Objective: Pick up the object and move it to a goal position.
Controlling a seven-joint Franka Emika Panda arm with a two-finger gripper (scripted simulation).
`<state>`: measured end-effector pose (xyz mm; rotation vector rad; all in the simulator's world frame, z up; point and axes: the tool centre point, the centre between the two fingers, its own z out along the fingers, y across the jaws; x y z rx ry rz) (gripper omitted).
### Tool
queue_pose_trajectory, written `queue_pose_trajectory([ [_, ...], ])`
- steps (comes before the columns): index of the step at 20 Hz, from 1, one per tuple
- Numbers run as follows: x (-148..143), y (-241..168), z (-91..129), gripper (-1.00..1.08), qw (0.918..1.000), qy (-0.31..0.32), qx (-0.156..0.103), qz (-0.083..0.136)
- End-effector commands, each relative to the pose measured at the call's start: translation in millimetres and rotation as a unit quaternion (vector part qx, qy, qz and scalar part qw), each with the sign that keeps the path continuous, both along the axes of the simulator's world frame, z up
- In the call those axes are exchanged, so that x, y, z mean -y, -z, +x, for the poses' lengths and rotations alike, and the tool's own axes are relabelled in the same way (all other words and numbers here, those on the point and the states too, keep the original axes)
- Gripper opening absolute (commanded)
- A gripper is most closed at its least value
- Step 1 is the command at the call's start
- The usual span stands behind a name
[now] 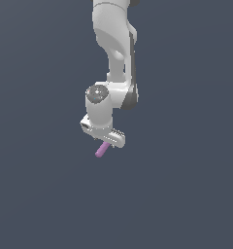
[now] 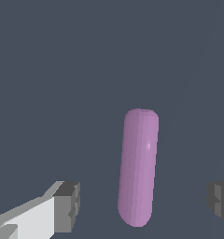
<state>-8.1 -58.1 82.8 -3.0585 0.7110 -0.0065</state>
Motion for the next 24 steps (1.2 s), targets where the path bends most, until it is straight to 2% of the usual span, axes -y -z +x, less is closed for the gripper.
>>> queue_pose_trajectory([
  [1,3.6,7.8,-2.9,1.00,0.9998,0.018,-0.001,0.000],
  [11,5.9,18.2,-5.3,1.00,0.9996,0.028,-0.002,0.000],
  [24,6.4,63.6,-5.7,1.00,0.9995,0.031,-0.002,0.000],
])
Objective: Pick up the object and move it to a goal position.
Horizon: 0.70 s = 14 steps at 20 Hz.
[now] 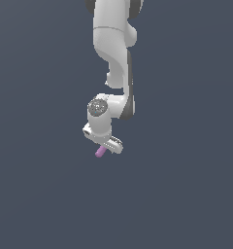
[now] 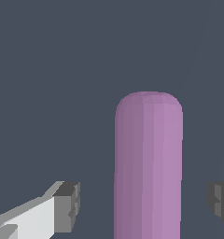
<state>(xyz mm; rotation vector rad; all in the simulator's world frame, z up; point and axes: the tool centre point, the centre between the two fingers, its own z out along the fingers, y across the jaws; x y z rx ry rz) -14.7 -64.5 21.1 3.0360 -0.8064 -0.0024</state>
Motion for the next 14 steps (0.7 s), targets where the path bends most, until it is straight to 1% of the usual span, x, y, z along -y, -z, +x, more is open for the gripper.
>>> queue_pose_trajectory([
  [1,0.0,2.1,0.9,1.00,1.0000,0.000,0.001,0.000],
  [2,0.0,2.1,0.9,-1.00,1.0000,0.000,0.001,0.000],
  [14,-1.5,1.5,1.0,-1.00,1.0000,0.000,0.001,0.000],
])
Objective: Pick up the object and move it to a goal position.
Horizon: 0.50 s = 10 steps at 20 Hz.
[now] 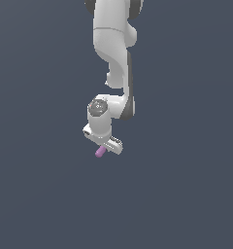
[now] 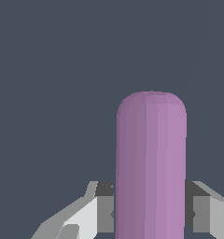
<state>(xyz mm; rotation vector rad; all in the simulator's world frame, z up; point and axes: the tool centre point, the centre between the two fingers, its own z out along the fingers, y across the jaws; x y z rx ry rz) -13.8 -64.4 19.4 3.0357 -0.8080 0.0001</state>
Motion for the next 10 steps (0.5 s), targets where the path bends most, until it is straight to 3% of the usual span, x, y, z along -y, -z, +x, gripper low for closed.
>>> queue_pose_trajectory([
  [1,-3.4,-0.8,0.1,-1.00,1.0000,0.000,0.000,0.000],
  [10,-55.5,-16.5,0.4,-1.00,1.0000,0.000,0.000,0.000],
])
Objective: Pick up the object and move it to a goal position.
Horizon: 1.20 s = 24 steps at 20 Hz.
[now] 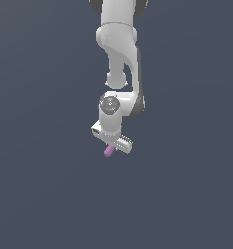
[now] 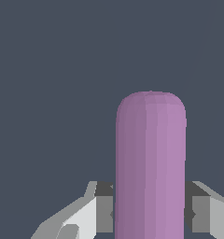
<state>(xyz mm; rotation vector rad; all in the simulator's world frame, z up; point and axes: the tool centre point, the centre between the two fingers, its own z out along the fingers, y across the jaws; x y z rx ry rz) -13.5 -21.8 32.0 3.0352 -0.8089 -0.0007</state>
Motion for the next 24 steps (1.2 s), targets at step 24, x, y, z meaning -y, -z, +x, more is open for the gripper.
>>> queue_pose_trajectory([
  [24,-160.7,-48.6,8.0,-1.00,1.0000,-0.001,0.000,0.000],
])
